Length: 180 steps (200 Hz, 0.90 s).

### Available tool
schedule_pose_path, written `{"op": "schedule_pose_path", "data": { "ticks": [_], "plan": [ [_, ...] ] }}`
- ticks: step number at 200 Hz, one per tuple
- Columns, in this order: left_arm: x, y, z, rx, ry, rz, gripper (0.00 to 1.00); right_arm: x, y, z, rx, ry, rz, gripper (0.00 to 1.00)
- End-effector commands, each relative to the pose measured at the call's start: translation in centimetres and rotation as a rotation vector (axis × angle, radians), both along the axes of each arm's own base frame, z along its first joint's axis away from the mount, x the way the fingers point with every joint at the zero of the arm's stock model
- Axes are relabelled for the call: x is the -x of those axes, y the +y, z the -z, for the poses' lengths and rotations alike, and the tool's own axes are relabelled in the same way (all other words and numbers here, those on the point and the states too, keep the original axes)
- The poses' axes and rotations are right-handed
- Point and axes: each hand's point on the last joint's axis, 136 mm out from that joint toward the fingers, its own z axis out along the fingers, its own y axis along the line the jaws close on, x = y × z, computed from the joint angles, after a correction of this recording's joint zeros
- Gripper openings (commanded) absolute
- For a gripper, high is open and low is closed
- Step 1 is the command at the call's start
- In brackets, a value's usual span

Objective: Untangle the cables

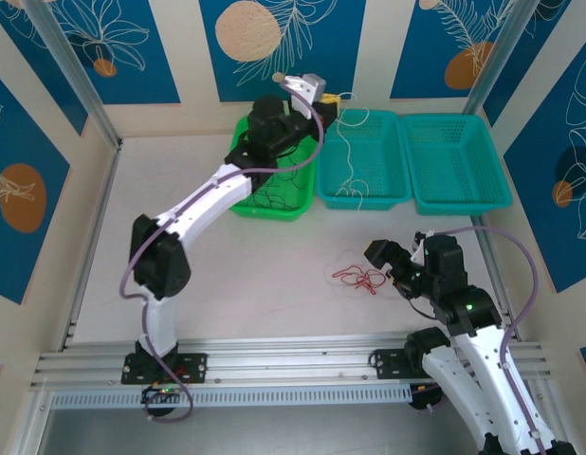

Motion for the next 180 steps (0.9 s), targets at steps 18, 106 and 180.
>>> {"op": "schedule_pose_path", "data": {
  "ticks": [18, 106, 180],
  "plan": [
    [-2.4, -2.6, 2.7, -0.056, 0.039, 0.0, 0.47, 0.9, -0.4, -0.6, 0.011, 0.008, 0.006, 0.96],
    [6.3, 2.4, 0.6, -0.005, 0.01, 0.052, 0.8, 0.8, -0.7, 1.3, 0.051, 0.031, 0.009, 0.96],
    [22.7, 6.8, 12.5, -0.154, 0.218, 0.148, 0.8, -0.2, 0.4, 7.3, 0.15, 0.224, -0.029, 0.9]
  ]
}}
